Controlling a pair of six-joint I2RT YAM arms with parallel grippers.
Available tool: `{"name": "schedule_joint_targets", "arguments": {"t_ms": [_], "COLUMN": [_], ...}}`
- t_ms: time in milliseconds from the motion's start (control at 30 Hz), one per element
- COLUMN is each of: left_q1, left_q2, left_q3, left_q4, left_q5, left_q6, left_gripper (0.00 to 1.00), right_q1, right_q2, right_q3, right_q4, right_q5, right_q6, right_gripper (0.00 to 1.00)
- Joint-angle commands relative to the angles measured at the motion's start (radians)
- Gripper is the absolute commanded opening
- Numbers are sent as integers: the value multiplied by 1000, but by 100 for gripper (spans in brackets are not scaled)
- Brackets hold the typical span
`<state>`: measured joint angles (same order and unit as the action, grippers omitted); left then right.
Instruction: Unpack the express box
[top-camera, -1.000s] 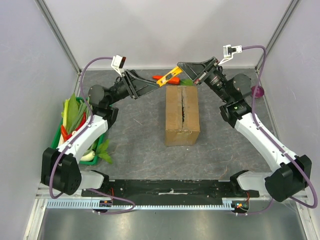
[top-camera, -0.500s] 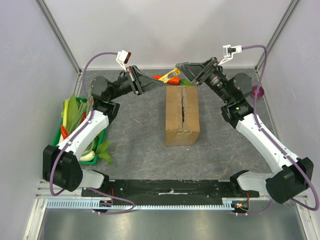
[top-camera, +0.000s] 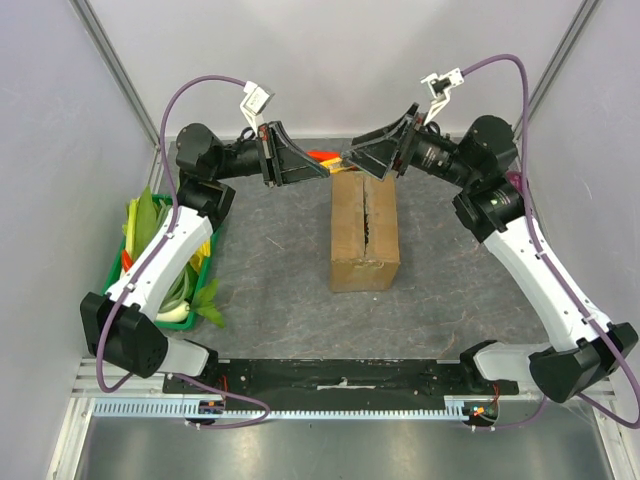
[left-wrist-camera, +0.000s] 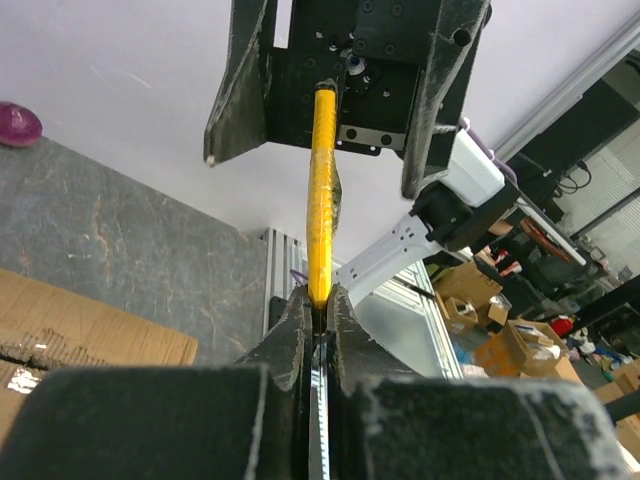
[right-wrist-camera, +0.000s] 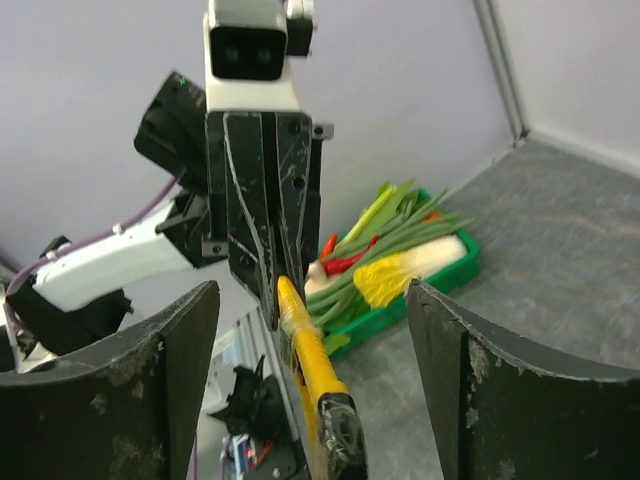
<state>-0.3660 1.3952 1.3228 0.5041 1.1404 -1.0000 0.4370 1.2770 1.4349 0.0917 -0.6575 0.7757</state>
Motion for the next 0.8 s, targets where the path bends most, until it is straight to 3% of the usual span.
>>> {"name": "schedule_joint_targets", "arguments": {"t_ms": [0, 67, 233, 567, 767], "left_q1": [7, 7, 12, 12, 12], "left_q2": [8, 8, 7, 8, 8], "left_q3": [49, 46, 46, 35, 30], "left_q4": [-67, -68, -102, -105, -105], "left_q5": [51, 47, 27, 21, 21], "left_q6": [92, 92, 118, 116, 115], "left_gripper": [2, 2, 2, 2, 2], "right_q1": [3, 3, 3, 3, 3], "right_q2": [9, 4, 7, 8, 7], "right_q3": [42, 39, 27, 12, 7], "right_q4": [-148, -153, -156, -149, -147], "right_q5": [-134, -143, -152, -145, -137], "right_q6": [-74, -79, -69, -55, -49], "right_gripper": [79, 76, 53, 31, 24]}}
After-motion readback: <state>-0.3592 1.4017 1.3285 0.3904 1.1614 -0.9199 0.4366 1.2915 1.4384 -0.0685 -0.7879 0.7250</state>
